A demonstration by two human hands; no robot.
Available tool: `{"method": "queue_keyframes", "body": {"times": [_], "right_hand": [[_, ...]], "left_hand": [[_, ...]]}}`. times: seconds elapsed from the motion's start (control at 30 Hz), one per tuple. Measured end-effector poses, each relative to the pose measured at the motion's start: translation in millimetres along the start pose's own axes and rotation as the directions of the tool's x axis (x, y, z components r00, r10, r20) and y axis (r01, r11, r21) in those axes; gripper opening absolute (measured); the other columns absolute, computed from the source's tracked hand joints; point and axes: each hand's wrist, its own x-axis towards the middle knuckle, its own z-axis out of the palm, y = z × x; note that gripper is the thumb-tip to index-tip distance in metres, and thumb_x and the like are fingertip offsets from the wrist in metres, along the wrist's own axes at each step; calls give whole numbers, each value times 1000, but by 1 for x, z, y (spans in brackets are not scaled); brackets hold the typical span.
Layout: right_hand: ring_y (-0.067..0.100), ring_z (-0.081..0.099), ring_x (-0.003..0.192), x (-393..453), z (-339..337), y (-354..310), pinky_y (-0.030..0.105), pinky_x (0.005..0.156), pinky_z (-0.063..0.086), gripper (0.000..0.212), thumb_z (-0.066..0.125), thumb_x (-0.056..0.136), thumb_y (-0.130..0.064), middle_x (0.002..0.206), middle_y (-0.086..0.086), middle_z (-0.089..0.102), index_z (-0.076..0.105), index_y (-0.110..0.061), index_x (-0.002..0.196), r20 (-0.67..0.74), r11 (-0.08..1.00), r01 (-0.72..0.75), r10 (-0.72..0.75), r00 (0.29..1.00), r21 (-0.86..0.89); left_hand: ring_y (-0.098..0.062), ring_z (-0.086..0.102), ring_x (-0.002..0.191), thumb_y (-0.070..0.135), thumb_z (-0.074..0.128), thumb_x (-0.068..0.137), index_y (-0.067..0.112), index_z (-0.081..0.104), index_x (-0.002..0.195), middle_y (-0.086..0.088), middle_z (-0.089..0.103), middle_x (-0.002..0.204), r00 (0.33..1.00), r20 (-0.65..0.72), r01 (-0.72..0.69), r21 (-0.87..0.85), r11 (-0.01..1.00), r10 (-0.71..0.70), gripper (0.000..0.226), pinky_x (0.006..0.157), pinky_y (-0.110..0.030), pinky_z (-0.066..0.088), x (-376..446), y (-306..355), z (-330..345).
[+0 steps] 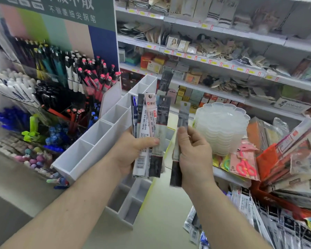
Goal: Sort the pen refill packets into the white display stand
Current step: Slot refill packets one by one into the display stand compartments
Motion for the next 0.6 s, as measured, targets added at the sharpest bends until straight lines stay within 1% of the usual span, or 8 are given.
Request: {"method": "queue_keyframes", "body": {"times": [0.07, 0.13, 0.2, 0.27, 0.37, 0.47, 0.53, 0.6], "right_hand": [[22, 69, 72, 1, 8, 5, 36, 65, 60, 20, 66, 88, -26, 82, 9, 72, 68, -14, 104, 12, 1000, -10, 10, 1000, -24], [25, 73, 81, 2, 14, 8, 41, 71, 62, 17, 67, 91, -21, 90, 9, 75, 67, -10, 105, 25, 999, -35, 36, 999, -37], [23, 73, 79, 4, 16, 12, 41, 70, 62, 6, 68, 92, -14, 84, 5, 76, 68, -9, 95, 0, 996, -44, 44, 999, -75], [20, 72, 73, 8, 16, 14, 38, 66, 62, 5, 70, 91, -10, 77, 3, 75, 68, -10, 87, -35, 994, -48, 45, 998, -93], [25, 74, 79, 12, 18, 16, 42, 70, 62, 4, 66, 94, -11, 84, 7, 76, 67, -10, 91, -41, 995, -67, 64, 997, -70], [29, 73, 85, 14, 19, 17, 46, 75, 61, 5, 62, 97, -15, 90, 10, 75, 65, -12, 96, -75, 994, -103, 100, 992, -38], [24, 72, 79, 21, 16, 13, 42, 72, 60, 5, 60, 98, -18, 86, 9, 73, 63, -13, 97, -126, 993, -118, 114, 985, -24], [16, 67, 63, 34, 11, 4, 32, 57, 56, 7, 60, 99, -19, 73, 4, 68, 59, -13, 94, -183, 993, -116, 110, 977, -22]], "left_hand": [[-33, 73, 89, 4, 71, 63, 2, 67, 108, -19, 74, 101, 1000, -15, -10, -7, 1000, 10, 45, 74, -41, 61, -1, -1, 2], [-35, 72, 89, 3, 72, 63, 3, 67, 109, -20, 74, 101, 1000, -23, -11, 13, 1000, 12, 46, 74, -41, 60, -2, -2, 3], [-34, 72, 89, 4, 73, 62, 4, 66, 111, -19, 74, 99, 1000, -10, -8, 30, 1000, 8, 49, 74, -41, 58, -2, -2, 4], [-35, 71, 93, 5, 73, 64, 4, 65, 115, -21, 73, 103, 1000, 9, 7, 10, 1000, -7, 51, 77, -42, 58, -2, -3, 4], [-34, 72, 94, 5, 70, 70, 2, 64, 117, -23, 72, 107, 999, 42, 9, -51, 999, -7, 48, 75, -41, 61, -1, -2, 3], [-34, 73, 88, -3, 78, 67, 0, 64, 114, -21, 74, 100, 1000, -9, -15, -81, 997, 14, 50, 71, -41, 61, -3, -1, 3], [-34, 73, 87, -2, 76, 70, 2, 63, 114, -20, 74, 98, 994, -103, -43, -67, 997, 36, 47, 73, -45, 61, -4, 0, 3], [-31, 74, 84, -7, 70, 78, 5, 64, 110, -17, 74, 94, 984, -169, -74, -59, 996, 63, 35, 75, -49, 60, -4, 1, 2]]}}
